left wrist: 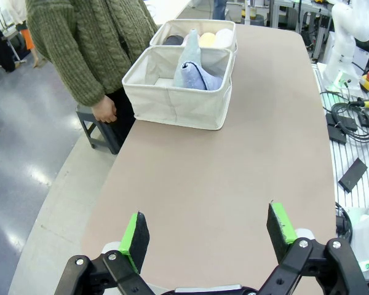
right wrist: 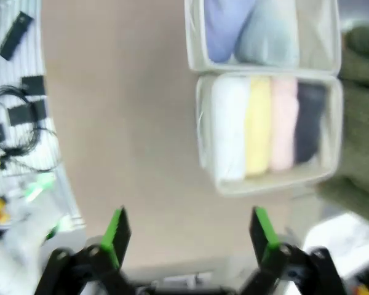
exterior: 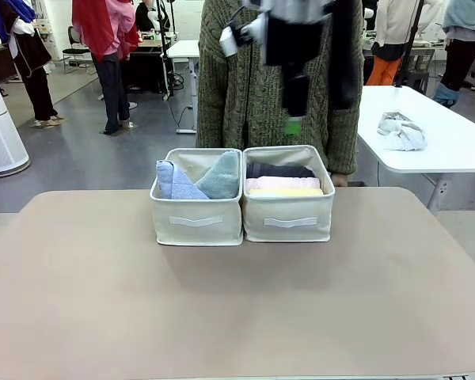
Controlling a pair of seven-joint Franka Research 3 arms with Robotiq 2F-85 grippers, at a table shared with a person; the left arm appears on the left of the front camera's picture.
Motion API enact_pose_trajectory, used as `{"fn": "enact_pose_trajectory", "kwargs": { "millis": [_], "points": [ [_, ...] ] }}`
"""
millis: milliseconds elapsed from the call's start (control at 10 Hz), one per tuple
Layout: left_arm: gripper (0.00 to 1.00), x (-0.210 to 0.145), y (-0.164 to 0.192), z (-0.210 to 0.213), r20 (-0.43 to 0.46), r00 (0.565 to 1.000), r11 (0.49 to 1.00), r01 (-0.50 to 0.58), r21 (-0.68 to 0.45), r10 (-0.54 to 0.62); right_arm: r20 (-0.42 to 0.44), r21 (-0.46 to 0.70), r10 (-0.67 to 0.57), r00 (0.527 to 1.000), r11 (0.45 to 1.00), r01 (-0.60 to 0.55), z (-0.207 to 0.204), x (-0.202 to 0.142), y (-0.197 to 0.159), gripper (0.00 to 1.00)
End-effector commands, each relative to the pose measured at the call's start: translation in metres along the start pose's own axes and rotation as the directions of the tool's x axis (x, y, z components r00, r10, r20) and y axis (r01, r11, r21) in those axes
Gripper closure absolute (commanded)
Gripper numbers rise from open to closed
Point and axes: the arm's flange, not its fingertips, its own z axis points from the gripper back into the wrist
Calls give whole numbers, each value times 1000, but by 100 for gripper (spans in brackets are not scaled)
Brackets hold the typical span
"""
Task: Sort the towels based on their folding style.
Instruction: Pick up another triangle-folded towel from the table and place it in the left Fabric basket.
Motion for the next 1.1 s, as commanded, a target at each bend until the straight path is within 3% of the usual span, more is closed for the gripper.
{"fn": "enact_pose_trajectory", "kwargs": {
  "millis": [0,400,500,600,700,1000],
  "points": [
    [0,1,-2,0,15,1000,1000,10,2,-10,-15,-18,-141,990,990,141,-5,-61,47,0],
    [0,1,-2,0,15,1000,1000,10,2,-10,57,-37,-255,965,966,257,-9,-145,58,0],
    [0,1,-2,0,15,1000,1000,10,2,-10,73,-46,-280,957,958,283,-12,-151,53,0],
    [0,1,-2,0,15,1000,1000,10,2,-10,32,-49,-351,936,935,352,-18,-148,41,0],
    [0,1,-2,0,15,1000,1000,10,2,-10,42,-18,-257,966,966,258,-3,-155,53,0],
    [0,1,-2,0,15,1000,1000,10,2,-10,42,-18,-257,966,966,258,-3,-155,53,0]
  ]
}}
